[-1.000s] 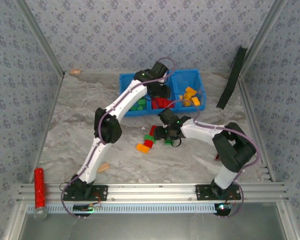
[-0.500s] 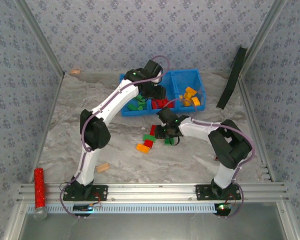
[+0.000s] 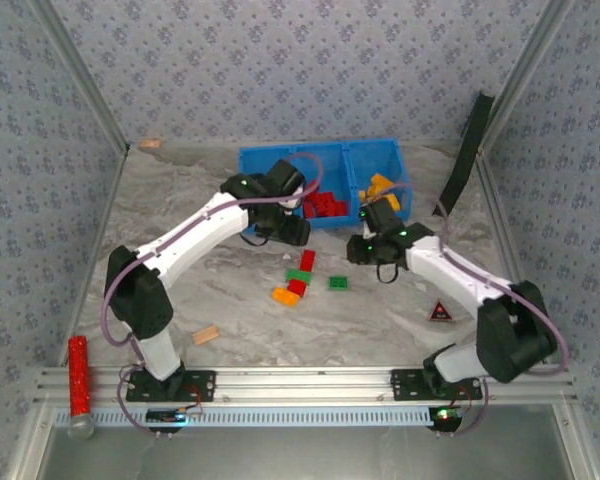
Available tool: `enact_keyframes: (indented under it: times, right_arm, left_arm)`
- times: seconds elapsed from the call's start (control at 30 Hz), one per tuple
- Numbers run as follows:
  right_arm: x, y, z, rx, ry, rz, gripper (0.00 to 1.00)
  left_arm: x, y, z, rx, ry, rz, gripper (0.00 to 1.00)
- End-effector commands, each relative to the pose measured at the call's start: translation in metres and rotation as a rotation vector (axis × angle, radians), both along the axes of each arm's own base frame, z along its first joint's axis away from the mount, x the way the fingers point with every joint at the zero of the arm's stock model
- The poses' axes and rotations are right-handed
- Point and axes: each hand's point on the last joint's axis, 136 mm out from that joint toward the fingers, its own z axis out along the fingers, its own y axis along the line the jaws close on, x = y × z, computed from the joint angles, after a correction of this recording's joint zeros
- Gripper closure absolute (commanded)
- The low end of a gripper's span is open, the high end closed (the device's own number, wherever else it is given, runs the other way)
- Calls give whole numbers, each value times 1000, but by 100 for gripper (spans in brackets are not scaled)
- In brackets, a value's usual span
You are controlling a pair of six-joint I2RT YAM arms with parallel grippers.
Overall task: Sort the legos into containers by color
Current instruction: Pick up the lego from the center of the table, then place the lego in the container.
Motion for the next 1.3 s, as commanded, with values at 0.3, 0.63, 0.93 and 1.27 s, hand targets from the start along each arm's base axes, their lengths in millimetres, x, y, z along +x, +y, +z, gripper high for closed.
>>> enact_keyframes:
  times: [0.3, 0.63, 0.93, 1.27]
  right_arm:
    - [106, -63, 82, -51, -222, -85, 67]
    - [174, -76, 69, -56, -216, -81, 67]
    - [199, -74, 37, -61, -160, -68, 67]
    - [209, -70, 8, -72, -109, -42, 64]
  left_arm:
    - [-27, -15, -64, 101, -14, -106, 30]
    - [-26, -31, -102, 143, 11, -120, 25]
    - [-24, -33, -125, 179, 46, -110, 21]
    - [-20, -32, -143, 209, 76, -86, 21]
